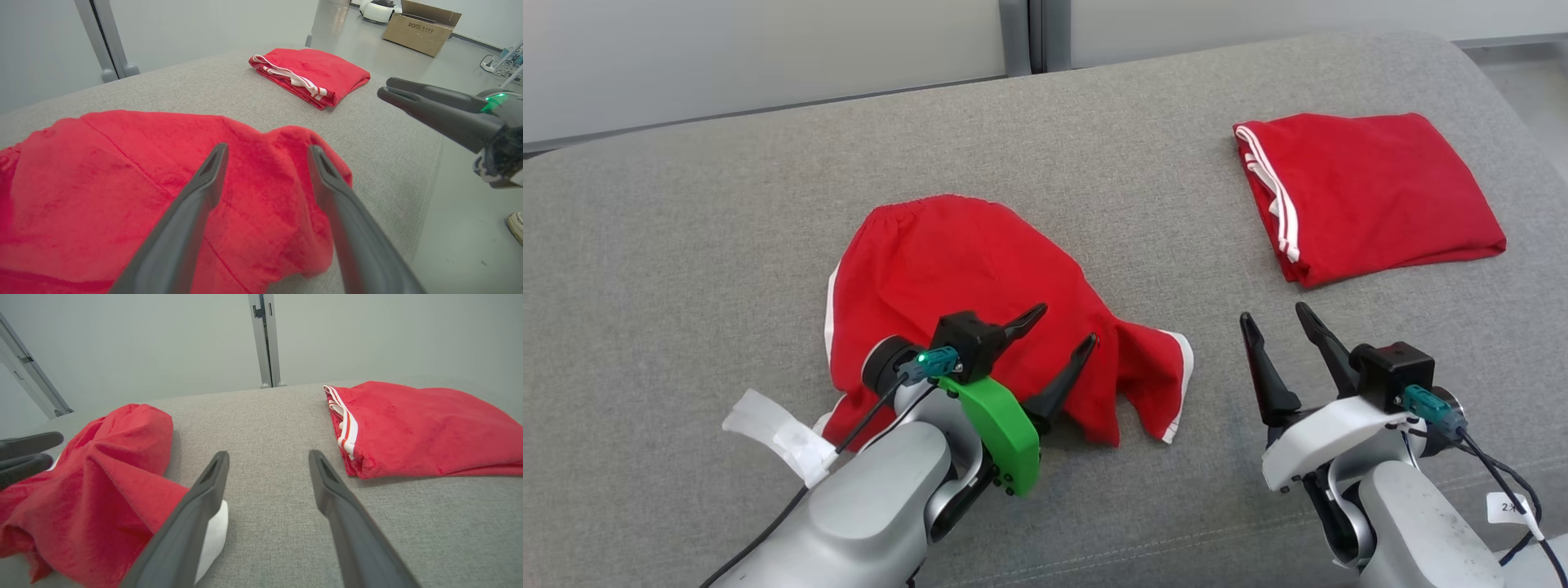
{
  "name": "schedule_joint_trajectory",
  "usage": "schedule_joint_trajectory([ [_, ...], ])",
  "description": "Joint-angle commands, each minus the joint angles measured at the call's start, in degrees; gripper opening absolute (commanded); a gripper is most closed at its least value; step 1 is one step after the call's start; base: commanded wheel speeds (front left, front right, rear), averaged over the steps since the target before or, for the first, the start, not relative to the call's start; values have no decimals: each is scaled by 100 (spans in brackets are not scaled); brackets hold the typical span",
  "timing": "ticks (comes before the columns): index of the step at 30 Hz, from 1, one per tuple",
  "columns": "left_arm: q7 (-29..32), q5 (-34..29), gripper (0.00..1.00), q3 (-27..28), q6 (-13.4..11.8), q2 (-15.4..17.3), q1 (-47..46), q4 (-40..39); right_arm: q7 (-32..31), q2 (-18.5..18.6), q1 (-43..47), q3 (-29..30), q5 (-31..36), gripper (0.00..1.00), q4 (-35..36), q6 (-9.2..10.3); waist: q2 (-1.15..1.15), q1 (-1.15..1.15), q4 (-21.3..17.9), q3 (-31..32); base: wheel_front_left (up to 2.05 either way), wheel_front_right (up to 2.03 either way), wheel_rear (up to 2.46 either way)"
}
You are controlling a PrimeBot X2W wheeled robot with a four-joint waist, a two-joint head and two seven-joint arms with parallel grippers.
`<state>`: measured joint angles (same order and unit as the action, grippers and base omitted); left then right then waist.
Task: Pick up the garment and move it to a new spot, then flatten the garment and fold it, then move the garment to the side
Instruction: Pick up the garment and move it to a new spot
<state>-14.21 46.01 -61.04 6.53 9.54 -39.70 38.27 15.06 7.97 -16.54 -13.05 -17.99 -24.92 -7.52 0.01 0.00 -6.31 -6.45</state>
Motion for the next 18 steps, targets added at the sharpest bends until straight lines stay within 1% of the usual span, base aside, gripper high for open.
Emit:
schedule_joint_trajectory([
  [1,-52,-52,100,60,-8,4,104,-1,23,8,94,1,-24,100,-6,7,-1,0,55,60,0,0,0],
  [5,-95,-227,100,279,-186,95,207,-171,23,-20,131,-20,-13,100,-23,7,-1,0,112,147,0,0,0],
  [7,-102,-358,100,544,-325,173,311,-438,23,-17,156,-21,-29,100,-28,7,-1,0,139,180,0,0,0],
  [11,-94,-717,100,1039,-518,389,721,-958,22,2,195,-85,-82,100,38,7,-1,0,163,231,0,0,0],
  [18,-96,-1327,100,2079,-911,700,1461,-1708,23,63,256,-156,-131,100,126,7,-1,0,219,329,0,0,0],
])
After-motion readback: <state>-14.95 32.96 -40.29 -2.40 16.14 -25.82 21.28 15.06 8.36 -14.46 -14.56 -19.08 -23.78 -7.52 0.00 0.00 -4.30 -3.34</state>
